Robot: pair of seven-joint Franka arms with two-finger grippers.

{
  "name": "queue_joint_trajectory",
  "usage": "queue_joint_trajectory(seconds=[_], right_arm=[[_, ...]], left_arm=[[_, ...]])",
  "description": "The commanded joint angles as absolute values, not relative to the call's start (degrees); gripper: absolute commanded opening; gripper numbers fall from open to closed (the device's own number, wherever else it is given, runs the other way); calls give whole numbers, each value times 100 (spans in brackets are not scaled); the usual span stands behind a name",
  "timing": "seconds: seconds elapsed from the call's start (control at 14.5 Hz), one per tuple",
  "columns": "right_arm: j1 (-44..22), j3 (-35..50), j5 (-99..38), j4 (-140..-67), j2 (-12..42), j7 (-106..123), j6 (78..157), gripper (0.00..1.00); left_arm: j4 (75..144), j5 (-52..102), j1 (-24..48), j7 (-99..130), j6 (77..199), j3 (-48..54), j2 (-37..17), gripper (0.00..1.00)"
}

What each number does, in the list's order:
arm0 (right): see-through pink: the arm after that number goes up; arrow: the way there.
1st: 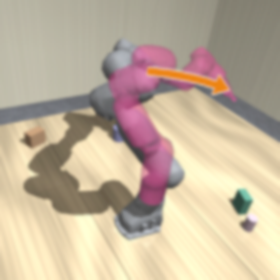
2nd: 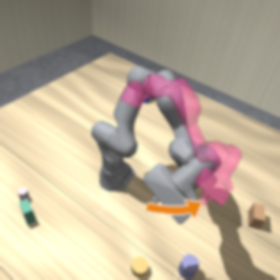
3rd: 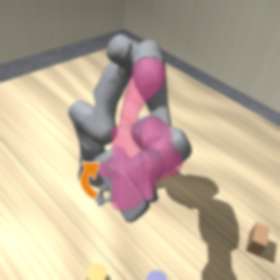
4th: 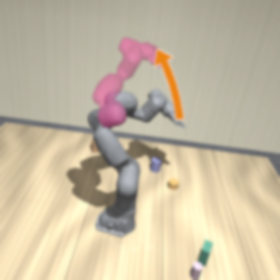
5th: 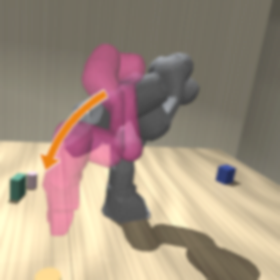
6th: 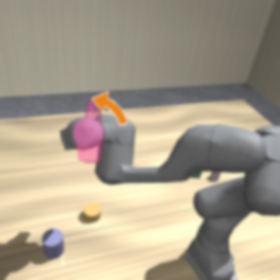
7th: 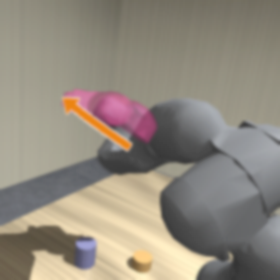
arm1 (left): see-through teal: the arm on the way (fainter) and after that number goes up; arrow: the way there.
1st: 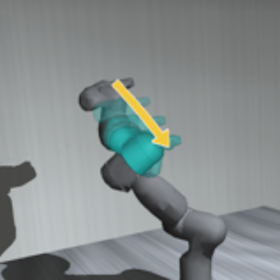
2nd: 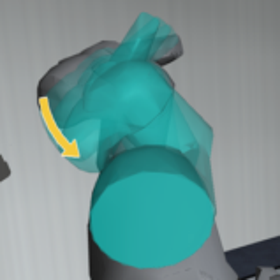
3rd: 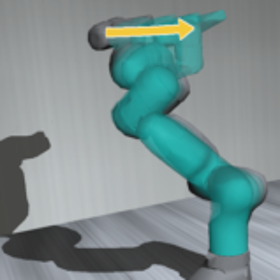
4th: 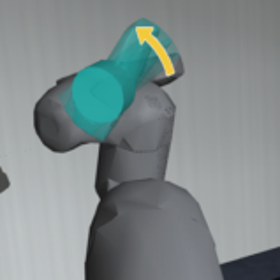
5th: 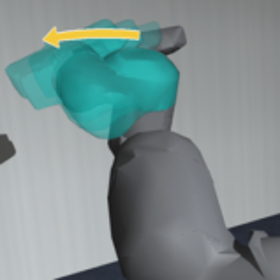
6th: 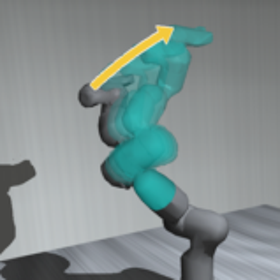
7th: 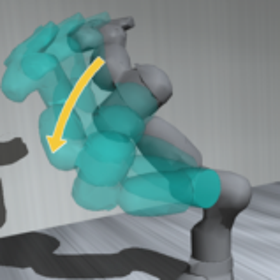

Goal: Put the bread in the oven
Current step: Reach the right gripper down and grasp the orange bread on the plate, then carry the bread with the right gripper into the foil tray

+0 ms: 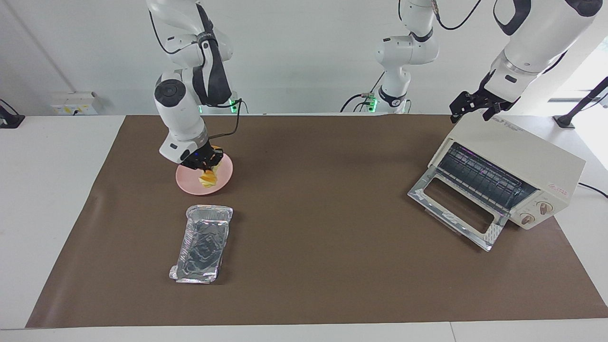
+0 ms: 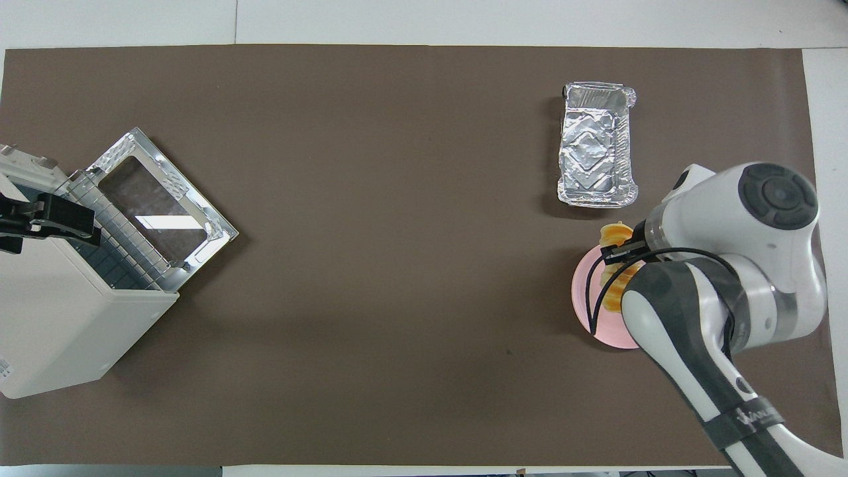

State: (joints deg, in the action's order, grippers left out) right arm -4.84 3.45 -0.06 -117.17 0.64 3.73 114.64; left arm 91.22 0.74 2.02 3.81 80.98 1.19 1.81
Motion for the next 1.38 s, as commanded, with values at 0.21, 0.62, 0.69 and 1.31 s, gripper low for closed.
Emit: queue_joint_trajectory(seconds=[0.21,0.62,0.69,1.31], right_arm=[[-246,325,-53,-8434,2394,387,10636,0],[-343,299,0,-7522,3761,343,11617,0],[-325,299,52,-7593,3840,343,11880,0],[-229,290,79,-7501,3717,263,11323,100]], left_arm=[[9299,123,211,360,8165,88,334,100],[9299,123,211,360,8165,88,334,100],[9299,123,211,360,8165,88,334,100],[9299,123,211,360,8165,88,334,100]])
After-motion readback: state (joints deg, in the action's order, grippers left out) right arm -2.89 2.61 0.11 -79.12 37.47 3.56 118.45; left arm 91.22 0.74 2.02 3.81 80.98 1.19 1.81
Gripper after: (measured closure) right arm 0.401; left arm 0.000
